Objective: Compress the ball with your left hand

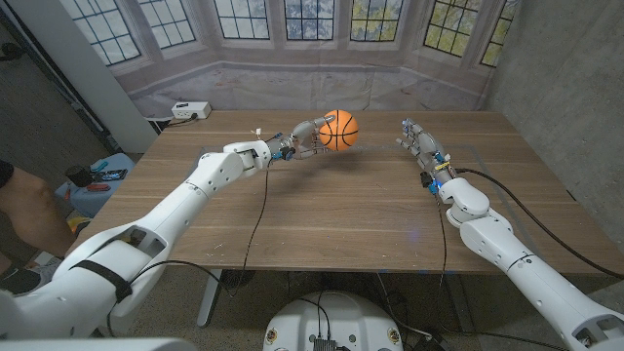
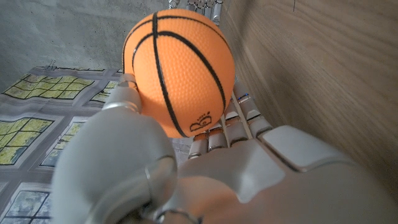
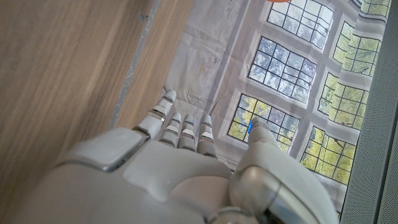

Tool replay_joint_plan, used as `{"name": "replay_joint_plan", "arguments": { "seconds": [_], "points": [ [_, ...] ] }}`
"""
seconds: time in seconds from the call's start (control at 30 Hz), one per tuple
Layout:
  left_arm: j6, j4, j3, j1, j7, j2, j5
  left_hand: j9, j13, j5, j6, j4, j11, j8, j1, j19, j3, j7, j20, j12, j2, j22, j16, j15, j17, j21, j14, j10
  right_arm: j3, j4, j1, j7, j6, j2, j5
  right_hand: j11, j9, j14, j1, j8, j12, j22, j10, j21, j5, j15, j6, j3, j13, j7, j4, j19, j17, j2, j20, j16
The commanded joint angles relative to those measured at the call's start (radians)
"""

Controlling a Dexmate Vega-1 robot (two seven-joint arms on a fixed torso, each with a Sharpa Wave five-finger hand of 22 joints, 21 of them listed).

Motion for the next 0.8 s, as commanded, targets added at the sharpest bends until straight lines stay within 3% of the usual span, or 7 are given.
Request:
{"name": "replay_joint_plan", "arguments": {
  "seconds": [0.03, 0.07, 0.37, 0.8],
  "points": [
    [0.003, 0.033, 0.014, -0.024, -0.066, -0.008, 0.009, 0.001, 0.004, 0.000, -0.031, -0.003, 0.005, -0.019, -0.014, -0.023, 0.000, -0.005, 0.015, -0.010, -0.004, 0.001, -0.010, 0.012, 0.002, -0.010, -0.020, -0.029, 0.010, -0.022, -0.022, -0.006, -0.003, -0.011, 0.004, 0.002, 0.003, 0.002, 0.001, -0.002, 0.002, 0.002, 0.005, 0.009, 0.001, 0.006, 0.007, 0.002, 0.006, -0.002, -0.001, 0.000, 0.001, 0.000, 0.001, 0.004],
    [0.006, 0.035, 0.013, -0.024, -0.067, -0.009, 0.006, 0.001, 0.004, 0.000, -0.036, -0.003, 0.015, -0.022, -0.016, -0.027, 0.000, -0.005, 0.018, -0.012, -0.004, 0.001, -0.012, 0.014, 0.002, -0.012, -0.024, -0.036, 0.011, -0.024, -0.024, -0.007, -0.003, -0.012, 0.004, 0.002, 0.003, 0.002, 0.000, -0.002, 0.002, 0.002, 0.006, 0.009, 0.001, 0.005, 0.007, 0.002, 0.006, -0.003, -0.001, 0.000, 0.002, 0.000, 0.000, 0.004],
    [0.017, 0.054, 0.009, -0.028, -0.090, -0.017, -0.005, 0.001, 0.007, -0.001, -0.062, -0.004, 0.030, -0.038, -0.029, -0.037, -0.001, -0.027, 0.021, -0.018, -0.003, 0.001, -0.018, 0.021, 0.001, -0.019, -0.034, -0.057, 0.013, -0.041, -0.032, -0.013, -0.012, -0.021, 0.000, 0.003, 0.003, 0.002, 0.000, -0.002, 0.002, 0.002, 0.006, 0.009, 0.001, 0.006, 0.007, 0.002, 0.005, -0.002, -0.001, 0.000, 0.002, 0.000, 0.002, 0.004],
    [0.029, 0.093, 0.000, -0.040, -0.112, -0.030, -0.019, 0.001, 0.010, -0.001, -0.086, -0.009, 0.040, -0.053, -0.036, -0.041, 0.000, -0.024, 0.030, -0.024, -0.005, 0.002, -0.025, 0.032, 0.000, -0.025, -0.045, -0.075, 0.011, -0.059, -0.027, -0.018, -0.035, -0.031, -0.005, 0.003, 0.003, 0.002, 0.001, -0.002, 0.002, 0.002, 0.005, 0.008, 0.001, 0.006, 0.007, 0.002, 0.005, -0.003, -0.001, 0.000, 0.001, 0.000, 0.002, 0.004]
  ]
}}
